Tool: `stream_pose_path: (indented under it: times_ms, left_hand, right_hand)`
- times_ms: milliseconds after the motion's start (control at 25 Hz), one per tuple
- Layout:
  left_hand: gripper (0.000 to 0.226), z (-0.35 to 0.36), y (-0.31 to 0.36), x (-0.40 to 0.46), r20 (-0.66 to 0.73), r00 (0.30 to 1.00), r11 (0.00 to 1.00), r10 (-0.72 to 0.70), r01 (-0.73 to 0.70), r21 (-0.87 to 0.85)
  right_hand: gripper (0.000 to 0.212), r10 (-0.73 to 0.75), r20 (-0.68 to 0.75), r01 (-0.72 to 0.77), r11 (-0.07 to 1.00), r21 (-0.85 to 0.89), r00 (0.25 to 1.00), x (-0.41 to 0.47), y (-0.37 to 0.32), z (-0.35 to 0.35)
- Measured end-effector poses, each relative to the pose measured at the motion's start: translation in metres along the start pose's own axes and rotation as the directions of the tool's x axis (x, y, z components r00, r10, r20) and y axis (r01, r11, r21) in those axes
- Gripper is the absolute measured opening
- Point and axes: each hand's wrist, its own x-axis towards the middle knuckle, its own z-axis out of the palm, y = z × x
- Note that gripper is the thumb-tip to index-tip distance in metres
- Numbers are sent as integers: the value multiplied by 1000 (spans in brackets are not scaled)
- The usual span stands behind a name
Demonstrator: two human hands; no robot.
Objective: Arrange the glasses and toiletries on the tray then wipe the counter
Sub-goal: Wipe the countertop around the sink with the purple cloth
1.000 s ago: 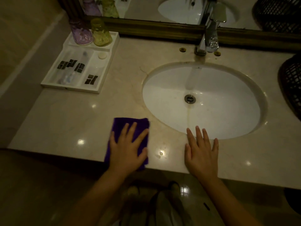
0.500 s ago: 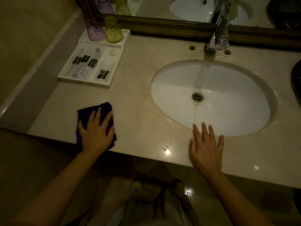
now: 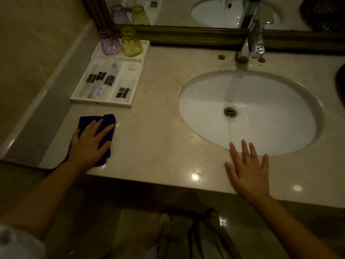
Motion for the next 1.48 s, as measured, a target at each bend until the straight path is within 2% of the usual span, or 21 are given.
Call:
stream_pose_path:
  times_ms: [280, 600, 680, 760, 840, 920, 1040, 1120, 1200, 1480]
  left_hand:
    - [62, -2, -44, 14, -6, 1000, 1000, -23, 23, 2]
    - [69, -6, -39, 13, -7, 1000, 999, -19, 19, -37]
    - [71, -8, -38, 13, -13, 1000, 999, -13, 13, -43]
    - [72, -9, -39, 13, -9, 1000, 999, -8, 8, -48]
    - [70, -9, -40, 13, -12, 1000, 999, -16, 15, -47]
    - [67, -8, -40, 12, -14, 1000, 999, -21, 21, -37]
    - [64, -8, -40, 13, -15, 999, 999, -31, 30, -33]
    - [63, -5, -40, 13, -12, 1000, 1000, -28, 27, -12]
    - [63, -2, -41, 13, -13, 999, 999, -32, 32, 10]
    - [67, 2, -1, 8, -35, 999, 1000, 25, -25, -10]
  right_hand:
    - [64, 2, -6, -2, 1000, -21, 1000, 0, 0, 2]
    - [60, 30, 41, -29, 999, -16, 999, 1, -3, -4]
    - [61, 108, 67, -111, 993, 35, 992, -2, -15, -7]
    - [61, 142, 2, -140, 980, 138, 990, -3, -46, -9]
    - [61, 34, -119, -13, 984, 178, 992, 4, -99, -9]
    - [61, -104, -179, 137, 973, 183, 978, 18, -156, -7]
    - [61, -238, -123, 254, 958, 136, 963, 38, -215, 4]
    - [62, -264, -74, 270, 958, 94, 962, 43, -228, 16]
    - [62, -255, -85, 262, 961, 83, 963, 43, -229, 23]
    - [63, -258, -206, 304, 923, 237, 944, 36, -227, 10]
